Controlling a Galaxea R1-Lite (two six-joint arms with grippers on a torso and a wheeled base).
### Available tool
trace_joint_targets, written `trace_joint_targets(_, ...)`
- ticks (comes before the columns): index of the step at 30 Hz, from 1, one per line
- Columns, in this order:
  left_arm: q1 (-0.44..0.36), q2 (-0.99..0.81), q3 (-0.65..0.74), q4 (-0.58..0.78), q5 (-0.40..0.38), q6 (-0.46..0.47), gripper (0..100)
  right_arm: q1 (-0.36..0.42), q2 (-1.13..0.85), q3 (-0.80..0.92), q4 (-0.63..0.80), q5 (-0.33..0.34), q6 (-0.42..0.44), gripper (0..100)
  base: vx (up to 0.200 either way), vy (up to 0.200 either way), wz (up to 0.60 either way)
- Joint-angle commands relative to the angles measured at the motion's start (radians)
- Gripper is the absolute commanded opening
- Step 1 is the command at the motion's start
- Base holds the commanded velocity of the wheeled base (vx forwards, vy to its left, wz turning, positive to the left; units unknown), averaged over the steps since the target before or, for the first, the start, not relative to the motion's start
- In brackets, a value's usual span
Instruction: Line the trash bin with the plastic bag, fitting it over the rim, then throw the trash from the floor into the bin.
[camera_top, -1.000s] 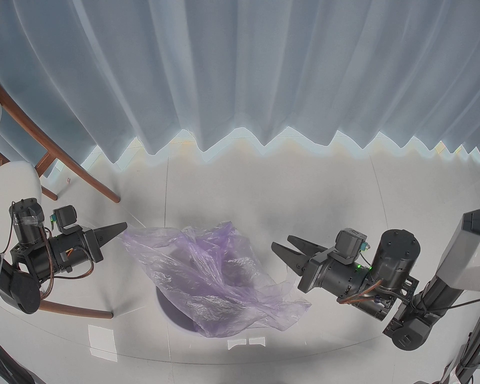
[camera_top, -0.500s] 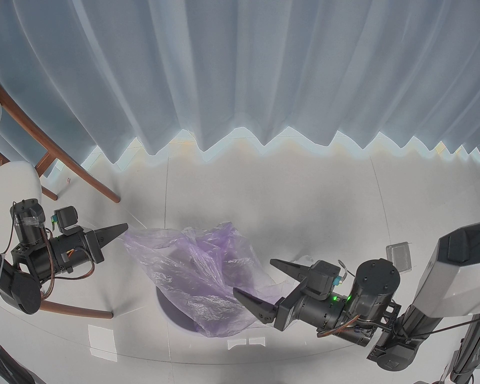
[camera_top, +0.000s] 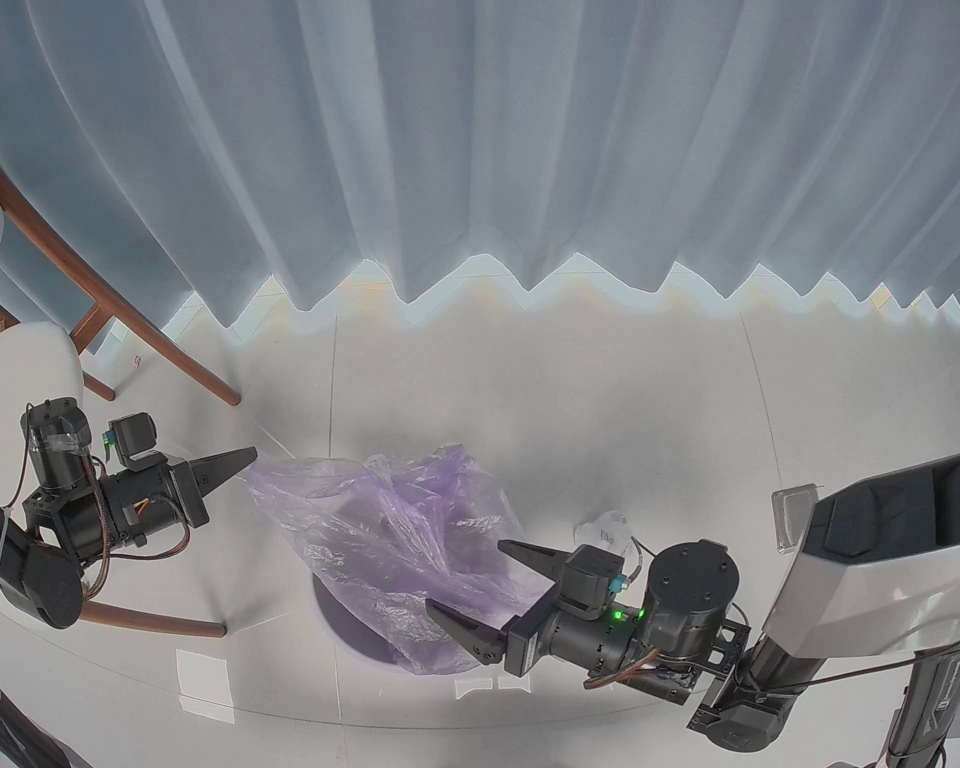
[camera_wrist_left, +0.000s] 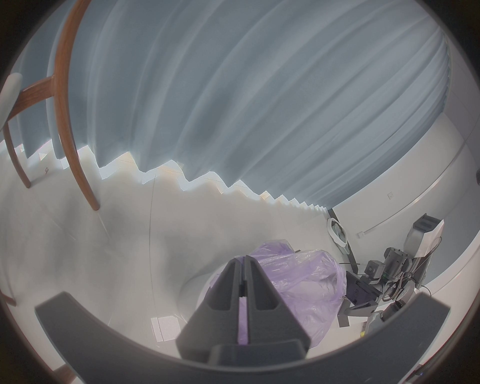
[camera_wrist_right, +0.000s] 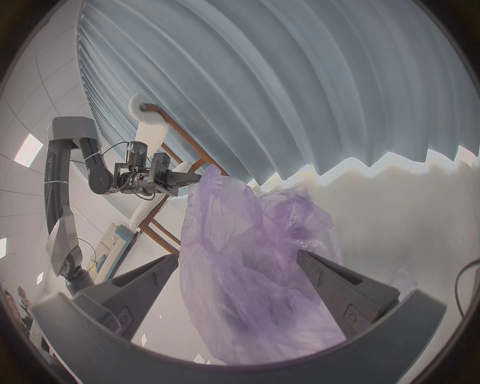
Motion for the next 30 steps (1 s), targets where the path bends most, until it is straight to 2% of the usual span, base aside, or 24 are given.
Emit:
trace_joint_targets(1, 0.001, -0.002, 0.0, 0.0, 0.0, -0.001, 0, -0.02, 0.046, -0.061, -0.012, 0.0, 0.006, 100, 0.0, 0.0, 0.0)
trace_joint_targets(3, 0.002, -0.002, 0.0, 0.0, 0.0, 0.0, 0, -0.031, 0.045, -0.082, -0.012, 0.0, 0.008, 100, 0.0, 0.0, 0.0)
trace_joint_targets(4, 0.004, -0.004, 0.002, 0.0, 0.0, 0.0, 0, -0.033, 0.042, -0.095, -0.013, 0.0, 0.011, 0, 0.0, 0.0, 0.0)
trace_joint_targets(11, 0.007, -0.005, 0.003, -0.002, 0.002, 0.004, 0, -0.053, 0.006, -0.096, -0.013, 0.0, 0.065, 0, 0.0, 0.0, 0.0)
trace_joint_targets(14, 0.009, -0.005, 0.011, -0.002, 0.002, 0.004, 0, -0.077, 0.008, -0.11, -0.012, 0.0, 0.074, 0, 0.0, 0.0, 0.0)
trace_joint_targets(16, 0.009, -0.005, 0.011, -0.002, 0.0, 0.002, 0, -0.122, 0.013, -0.145, -0.01, 0.005, 0.089, 0, 0.0, 0.0, 0.0)
trace_joint_targets(19, 0.01, -0.001, 0.008, -0.002, 0.0, 0.002, 0, -0.146, 0.022, -0.194, -0.002, 0.006, 0.132, 0, 0.0, 0.0, 0.0)
trace_joint_targets(23, 0.013, 0.005, -0.007, -0.002, 0.0, -0.007, 0, -0.187, 0.06, -0.288, 0.019, 0.014, 0.25, 0, 0.0, 0.0, 0.0)
trace_joint_targets(27, 0.018, 0.027, -0.02, -0.002, -0.002, -0.018, 0, -0.206, 0.082, -0.36, 0.059, 0.021, 0.292, 0, 0.0, 0.0, 0.0)
trace_joint_targets(30, 0.019, 0.048, -0.041, -0.002, -0.006, -0.082, 0, -0.211, 0.08, -0.415, 0.145, 0.021, 0.338, 0, 0.0, 0.0, 0.0)
